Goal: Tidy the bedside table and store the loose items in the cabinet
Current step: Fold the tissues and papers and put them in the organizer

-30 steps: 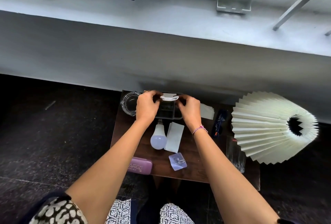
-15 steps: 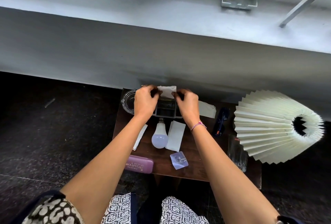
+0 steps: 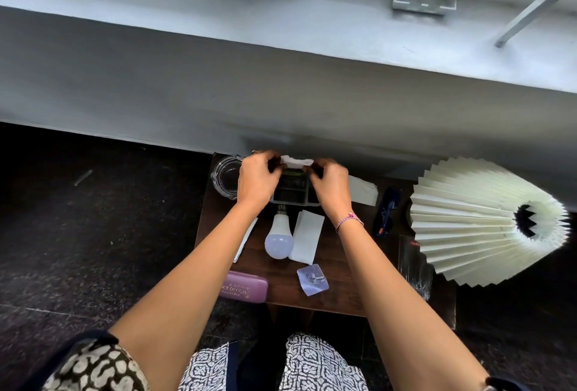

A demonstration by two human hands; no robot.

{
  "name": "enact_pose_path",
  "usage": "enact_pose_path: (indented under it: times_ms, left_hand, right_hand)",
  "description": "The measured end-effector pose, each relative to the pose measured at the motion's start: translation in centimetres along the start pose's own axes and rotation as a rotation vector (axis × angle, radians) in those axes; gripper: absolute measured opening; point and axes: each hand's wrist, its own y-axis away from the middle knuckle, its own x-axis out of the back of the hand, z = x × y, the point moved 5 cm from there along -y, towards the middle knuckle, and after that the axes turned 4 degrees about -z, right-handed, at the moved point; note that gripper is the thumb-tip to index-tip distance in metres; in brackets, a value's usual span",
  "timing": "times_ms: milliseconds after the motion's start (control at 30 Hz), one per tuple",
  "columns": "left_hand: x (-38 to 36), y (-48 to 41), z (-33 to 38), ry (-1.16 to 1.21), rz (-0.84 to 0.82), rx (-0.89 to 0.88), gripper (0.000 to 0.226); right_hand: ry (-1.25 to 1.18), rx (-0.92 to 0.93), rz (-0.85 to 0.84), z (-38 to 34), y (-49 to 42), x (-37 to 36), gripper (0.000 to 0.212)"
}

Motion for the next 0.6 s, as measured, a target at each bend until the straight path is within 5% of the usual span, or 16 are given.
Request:
enact_pose_path:
  times_ms: [233, 600]
  left_hand:
    - [0.6, 1.1, -0.8, -0.001, 0.068, 0.003, 0.044]
    - [-2.9, 6.7, -0.4, 0.072, 0.017, -0.016, 0.005]
  right_hand:
    - [-0.087, 0.022, 0.048, -0.2, 0.9, 0.1, 0.023]
    - [-0.307, -0.047, 0.318, 2.2, 5.4, 1.2, 0.017]
